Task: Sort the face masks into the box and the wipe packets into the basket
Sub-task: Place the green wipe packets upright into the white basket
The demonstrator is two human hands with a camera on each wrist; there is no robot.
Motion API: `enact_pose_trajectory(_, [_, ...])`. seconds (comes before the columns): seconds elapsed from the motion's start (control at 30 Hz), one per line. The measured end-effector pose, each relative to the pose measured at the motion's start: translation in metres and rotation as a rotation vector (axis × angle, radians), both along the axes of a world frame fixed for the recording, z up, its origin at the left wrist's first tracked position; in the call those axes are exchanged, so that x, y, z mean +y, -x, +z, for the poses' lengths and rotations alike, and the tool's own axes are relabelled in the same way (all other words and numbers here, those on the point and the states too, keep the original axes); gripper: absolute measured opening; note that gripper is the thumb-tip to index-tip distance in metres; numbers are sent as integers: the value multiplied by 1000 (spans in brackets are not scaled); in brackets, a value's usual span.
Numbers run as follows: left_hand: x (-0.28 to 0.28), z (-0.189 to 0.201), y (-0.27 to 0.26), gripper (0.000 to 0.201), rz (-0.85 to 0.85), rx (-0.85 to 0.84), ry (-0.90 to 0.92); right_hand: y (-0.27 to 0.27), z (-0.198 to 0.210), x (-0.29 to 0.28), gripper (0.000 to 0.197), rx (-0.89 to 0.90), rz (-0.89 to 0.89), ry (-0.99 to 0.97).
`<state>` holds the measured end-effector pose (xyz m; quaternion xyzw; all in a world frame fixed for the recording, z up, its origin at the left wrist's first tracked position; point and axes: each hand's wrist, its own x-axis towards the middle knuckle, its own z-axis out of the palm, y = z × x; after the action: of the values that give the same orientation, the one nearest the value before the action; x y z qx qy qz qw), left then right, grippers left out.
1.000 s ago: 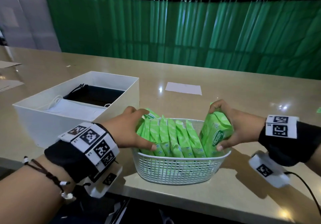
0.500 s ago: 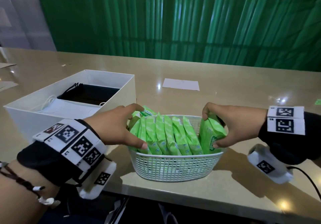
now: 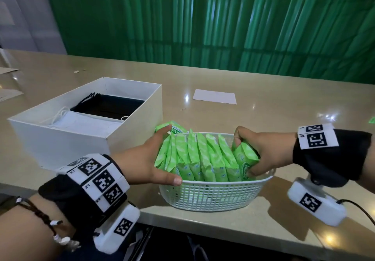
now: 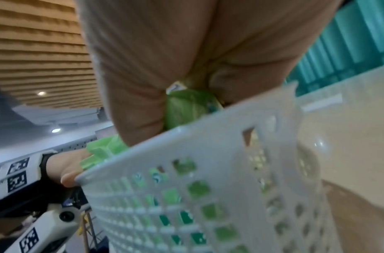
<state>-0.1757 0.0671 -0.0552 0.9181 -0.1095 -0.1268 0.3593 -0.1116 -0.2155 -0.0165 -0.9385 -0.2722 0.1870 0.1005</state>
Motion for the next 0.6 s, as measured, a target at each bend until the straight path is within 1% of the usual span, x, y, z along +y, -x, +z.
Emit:
enact_pose_trajectory(0.1, [1,-1,0,144,29,-19,122,3,-7,-2,59,44,-35,-163])
enact_pose_trajectory(0.17, [1,-1,0,140,59,-45,157,4,-7,-3,66,77,-40,-206])
enact_pose_trajectory(0.23, [0,1,1,134,72,-78,143,2,-5,-4,72,136,-30,-190])
enact_pose_trajectory(0.3, [0,4,0,127,50,-101,107,1,-4,-3,84,229,-9,-176])
enact_pose_trajectory(0.33, [0,6,-1,125,38,-106,91,1,-3,-2,88,285,-28,-231])
enact_pose_trajectory(0.37, [0,7,-1,125,33,-107,80,0,-2,-1,92,360,-93,-328])
enact_pose_trajectory(0.4, [1,7,-1,128,32,-107,74,-1,0,-2,89,415,-176,-424])
enact_pose_trajectory(0.43, [1,6,-2,131,34,-104,70,-1,2,-3,76,423,-245,-499])
enact_pose_trajectory(0.47, [2,5,-2,133,37,-96,68,-1,6,-4,61,388,-288,-530])
enact_pose_trajectory(0.53, [2,2,-3,133,35,-78,76,-6,7,-9,39,305,-306,-490])
enact_pose_trajectory(0.6, [2,1,-5,131,20,-66,86,-6,3,-10,26,249,-251,-377])
